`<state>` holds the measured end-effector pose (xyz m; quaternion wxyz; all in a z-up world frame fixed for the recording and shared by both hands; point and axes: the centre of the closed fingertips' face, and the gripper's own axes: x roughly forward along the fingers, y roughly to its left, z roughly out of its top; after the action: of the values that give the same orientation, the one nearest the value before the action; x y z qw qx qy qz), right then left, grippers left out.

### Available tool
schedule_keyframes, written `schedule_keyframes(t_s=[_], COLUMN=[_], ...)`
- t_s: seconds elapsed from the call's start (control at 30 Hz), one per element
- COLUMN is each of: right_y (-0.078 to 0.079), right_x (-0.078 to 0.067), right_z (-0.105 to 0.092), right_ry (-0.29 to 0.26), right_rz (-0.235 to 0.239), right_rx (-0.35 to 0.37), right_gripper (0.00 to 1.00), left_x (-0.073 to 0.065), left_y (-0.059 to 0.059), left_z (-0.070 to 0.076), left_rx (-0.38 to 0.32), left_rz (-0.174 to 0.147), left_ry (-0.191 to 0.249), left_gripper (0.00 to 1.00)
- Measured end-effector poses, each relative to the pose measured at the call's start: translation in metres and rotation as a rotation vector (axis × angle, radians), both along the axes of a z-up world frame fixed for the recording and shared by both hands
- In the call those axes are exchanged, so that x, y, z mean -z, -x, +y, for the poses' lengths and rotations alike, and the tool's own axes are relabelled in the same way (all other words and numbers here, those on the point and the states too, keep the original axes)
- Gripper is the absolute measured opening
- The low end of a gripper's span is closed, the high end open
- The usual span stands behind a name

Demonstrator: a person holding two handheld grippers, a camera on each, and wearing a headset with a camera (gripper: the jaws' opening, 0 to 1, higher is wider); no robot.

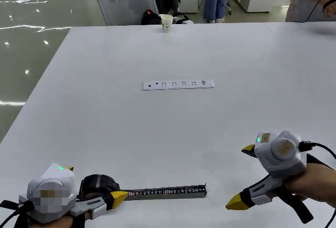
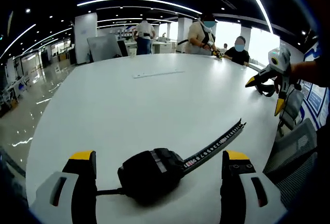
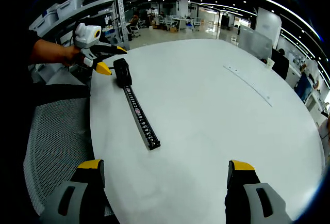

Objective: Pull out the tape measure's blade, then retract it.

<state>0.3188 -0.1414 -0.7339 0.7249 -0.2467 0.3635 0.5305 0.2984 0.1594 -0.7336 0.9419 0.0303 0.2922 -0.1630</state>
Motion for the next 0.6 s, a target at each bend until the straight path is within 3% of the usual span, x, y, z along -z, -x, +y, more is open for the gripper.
schedule_keyframes(t_s=[0.13, 0.2, 0.37, 0.47, 0.6], right_y=[0.001, 0.002, 0.002, 0.001, 0.003], right_x=[0.005, 0.007, 0.013, 0.017, 0.024], right_z=[0.005, 0.008, 0.015, 0.02, 0.028], right_ry=[0.014, 0.025, 0.042, 0.043, 0.053], right_rz=[0.006, 0.005, 0.013, 0.006, 0.001], right_rx=[-0.015, -0.026, -0.049, -0.066, -0.114], right_gripper=[0.99, 0.99, 0.99, 0.99, 0.99], left_x=[0.003, 0.005, 0.01, 0.018, 0.021], left_y=[0.0, 0.0, -0.001, -0.002, -0.003], left_z=[0.0, -0.002, -0.001, -0.001, 0.002], left_rx=[-0.021, -0.046, -0.094, -0.104, -0.141], left_rz=[-0.004, 0.007, -0.01, 0.003, -0.009], left_ry=[-0.011, 0.015, 0.015, 0.033, 0.042], left_gripper=[0.99, 0.99, 0.99, 0.99, 0.99])
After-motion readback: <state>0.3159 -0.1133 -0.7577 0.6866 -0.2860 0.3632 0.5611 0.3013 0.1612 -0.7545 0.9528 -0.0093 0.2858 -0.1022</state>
